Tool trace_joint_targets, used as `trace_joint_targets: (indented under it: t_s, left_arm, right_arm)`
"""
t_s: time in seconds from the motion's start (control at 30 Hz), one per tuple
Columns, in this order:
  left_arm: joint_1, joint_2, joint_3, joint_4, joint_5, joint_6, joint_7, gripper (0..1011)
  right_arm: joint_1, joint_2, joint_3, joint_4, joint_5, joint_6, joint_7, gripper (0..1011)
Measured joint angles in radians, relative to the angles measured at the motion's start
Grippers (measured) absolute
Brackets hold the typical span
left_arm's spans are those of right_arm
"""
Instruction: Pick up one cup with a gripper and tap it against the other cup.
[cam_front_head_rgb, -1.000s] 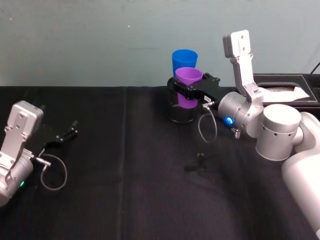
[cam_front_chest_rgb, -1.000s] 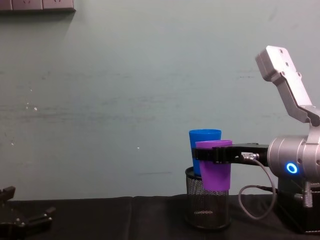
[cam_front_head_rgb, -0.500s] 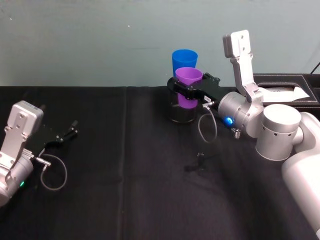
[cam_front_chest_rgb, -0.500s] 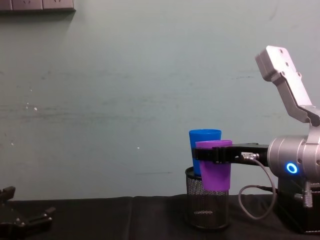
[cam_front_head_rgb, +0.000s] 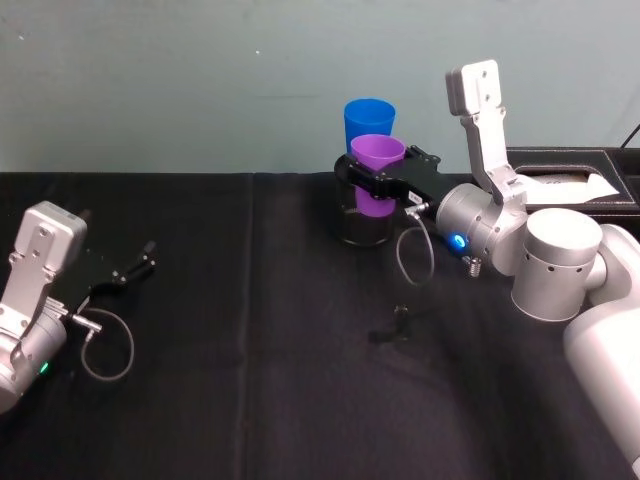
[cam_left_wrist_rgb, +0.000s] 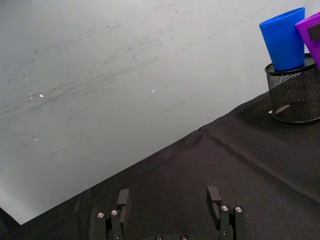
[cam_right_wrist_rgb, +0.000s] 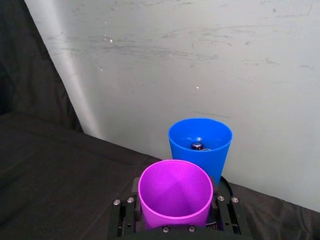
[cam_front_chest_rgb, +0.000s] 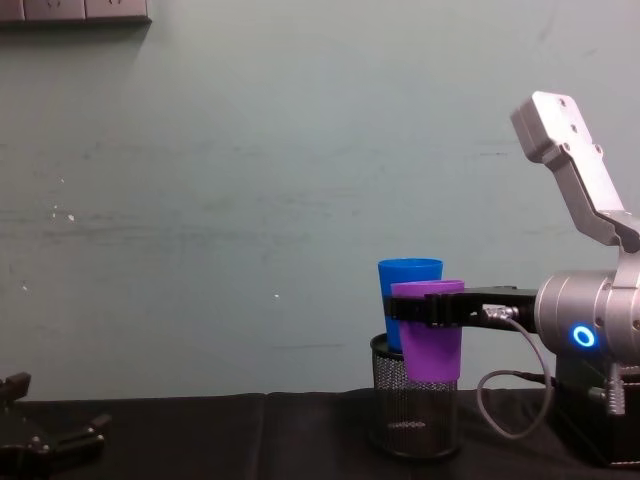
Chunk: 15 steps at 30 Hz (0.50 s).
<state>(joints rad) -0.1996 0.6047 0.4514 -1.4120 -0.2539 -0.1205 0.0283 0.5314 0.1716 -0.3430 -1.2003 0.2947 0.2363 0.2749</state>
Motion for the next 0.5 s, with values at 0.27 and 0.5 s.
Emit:
trace_joint_targets:
  t_s: [0.27,0.5]
  left_arm:
    - [0.0,0.0,0.0,0.0,0.0,0.0,0.0,1000]
    - [0.0,0.0,0.0,0.0,0.0,0.0,0.0,1000]
  right_arm:
    - [0.0,0.0,0.0,0.0,0.0,0.0,0.0,737]
    - [0.0,0.0,0.0,0.0,0.0,0.0,0.0,737]
